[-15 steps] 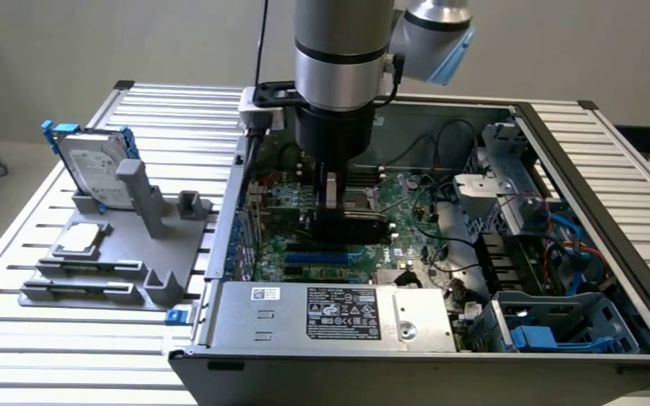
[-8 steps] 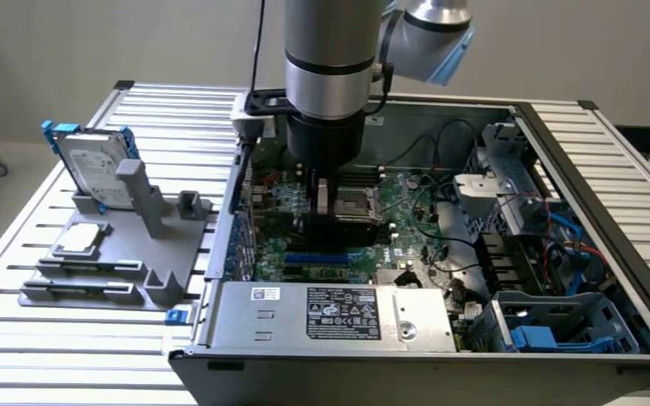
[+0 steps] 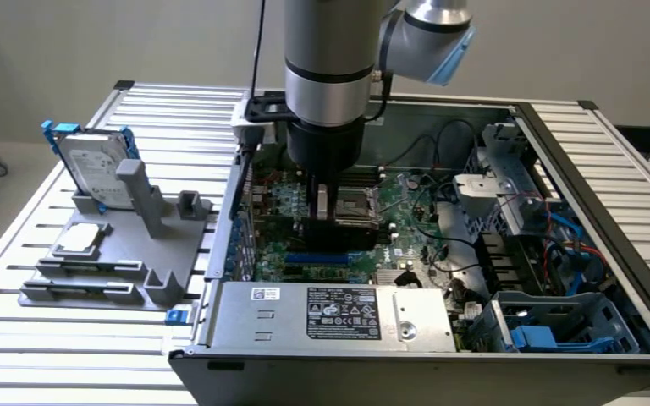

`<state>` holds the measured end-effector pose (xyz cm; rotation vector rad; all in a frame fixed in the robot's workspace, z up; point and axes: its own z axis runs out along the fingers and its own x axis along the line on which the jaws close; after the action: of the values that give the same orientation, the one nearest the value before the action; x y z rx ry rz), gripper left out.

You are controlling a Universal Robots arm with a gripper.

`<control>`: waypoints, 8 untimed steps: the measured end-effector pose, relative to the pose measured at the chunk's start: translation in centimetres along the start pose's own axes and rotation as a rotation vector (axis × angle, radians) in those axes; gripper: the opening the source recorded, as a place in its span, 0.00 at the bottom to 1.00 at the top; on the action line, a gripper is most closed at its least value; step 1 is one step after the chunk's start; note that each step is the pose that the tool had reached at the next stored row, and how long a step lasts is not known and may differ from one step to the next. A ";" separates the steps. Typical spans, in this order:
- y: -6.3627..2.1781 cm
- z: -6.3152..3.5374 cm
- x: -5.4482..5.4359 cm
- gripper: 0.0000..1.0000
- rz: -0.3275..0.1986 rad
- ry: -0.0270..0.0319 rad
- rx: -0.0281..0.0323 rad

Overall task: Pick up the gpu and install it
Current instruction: 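Insert the gpu into the slot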

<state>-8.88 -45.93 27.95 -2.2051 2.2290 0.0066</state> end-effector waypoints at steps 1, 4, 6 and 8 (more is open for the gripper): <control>0.00 0.00 0.0 0.27 0.000 0.0001 0.0000; 0.00 0.05 0.0 0.27 0.000 -0.0004 0.0000; 0.00 0.18 0.0 0.27 0.000 -0.0028 -0.0003; -0.01 0.25 0.0 0.27 0.000 -0.0064 -0.0017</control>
<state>-8.87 -45.97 27.71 -2.2029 2.2264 0.0155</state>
